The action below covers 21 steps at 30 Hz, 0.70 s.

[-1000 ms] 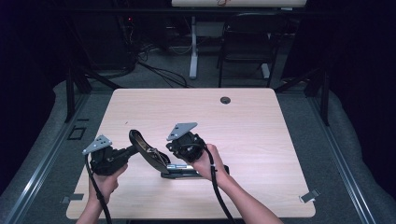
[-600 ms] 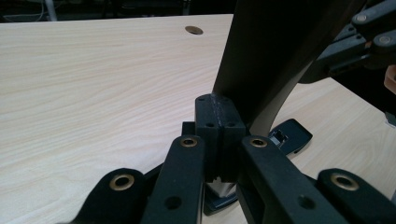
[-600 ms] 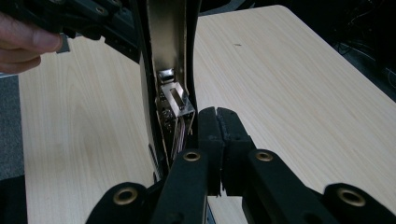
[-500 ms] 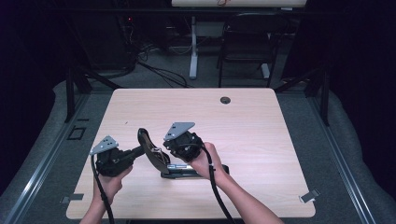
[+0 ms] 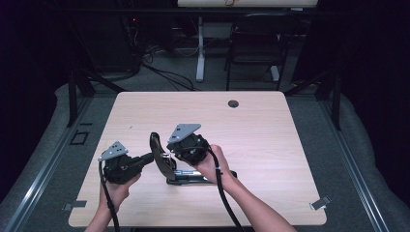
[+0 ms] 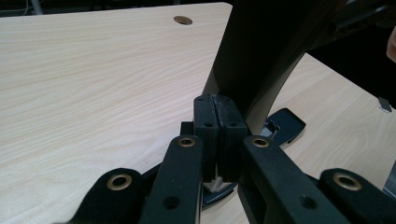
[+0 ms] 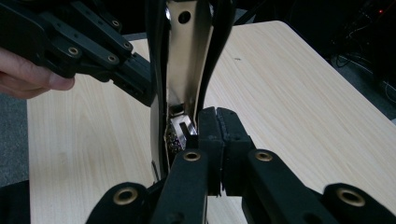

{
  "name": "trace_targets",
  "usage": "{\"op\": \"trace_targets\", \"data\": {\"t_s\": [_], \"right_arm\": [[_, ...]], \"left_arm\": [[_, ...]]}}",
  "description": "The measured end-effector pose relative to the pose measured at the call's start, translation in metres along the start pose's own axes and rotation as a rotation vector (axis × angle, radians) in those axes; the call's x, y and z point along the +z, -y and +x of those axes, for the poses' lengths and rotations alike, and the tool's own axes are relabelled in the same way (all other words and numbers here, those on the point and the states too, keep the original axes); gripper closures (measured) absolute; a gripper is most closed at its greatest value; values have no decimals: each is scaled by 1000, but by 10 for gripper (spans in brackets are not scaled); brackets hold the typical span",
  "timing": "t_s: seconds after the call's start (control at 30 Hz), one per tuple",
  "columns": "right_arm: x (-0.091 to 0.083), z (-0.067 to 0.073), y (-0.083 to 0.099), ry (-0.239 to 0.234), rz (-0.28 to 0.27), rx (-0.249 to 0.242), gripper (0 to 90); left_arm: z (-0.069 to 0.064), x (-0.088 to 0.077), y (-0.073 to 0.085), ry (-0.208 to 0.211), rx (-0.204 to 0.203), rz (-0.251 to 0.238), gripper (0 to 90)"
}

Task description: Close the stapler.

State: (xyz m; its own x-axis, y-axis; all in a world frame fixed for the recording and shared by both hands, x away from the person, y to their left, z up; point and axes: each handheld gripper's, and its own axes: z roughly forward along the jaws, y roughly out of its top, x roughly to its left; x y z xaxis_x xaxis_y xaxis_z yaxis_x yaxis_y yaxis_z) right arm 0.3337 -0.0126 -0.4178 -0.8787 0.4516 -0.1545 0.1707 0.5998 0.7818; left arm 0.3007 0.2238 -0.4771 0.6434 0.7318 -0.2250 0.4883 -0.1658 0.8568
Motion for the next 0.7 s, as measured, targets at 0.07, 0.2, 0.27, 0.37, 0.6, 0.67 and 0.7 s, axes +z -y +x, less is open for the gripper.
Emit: {"op": "trace_targets", "data": {"t_s": [0.07,0.2,0.27,0.37,0.6,0.67,0.7], "right_arm": [[0,0,-2,-1,-5,-3,899],[-4,2,-6,-2,-16,-12,898],[-6,3,-9,-5,-29,-15,898],[-8,5,-12,-5,-39,-19,897],[-11,5,-12,-8,-53,-13,895],[-13,5,-12,-10,-54,-15,895],[-14,6,-12,-8,-56,-15,896]], "left_arm": [[-1,1,0,0,6,7,890],[-2,3,0,2,17,20,890],[-3,3,0,6,24,29,890],[-4,4,0,4,32,27,890],[-5,5,0,15,45,46,890],[-6,7,1,15,51,49,888],[-7,7,1,13,53,50,887]]}}
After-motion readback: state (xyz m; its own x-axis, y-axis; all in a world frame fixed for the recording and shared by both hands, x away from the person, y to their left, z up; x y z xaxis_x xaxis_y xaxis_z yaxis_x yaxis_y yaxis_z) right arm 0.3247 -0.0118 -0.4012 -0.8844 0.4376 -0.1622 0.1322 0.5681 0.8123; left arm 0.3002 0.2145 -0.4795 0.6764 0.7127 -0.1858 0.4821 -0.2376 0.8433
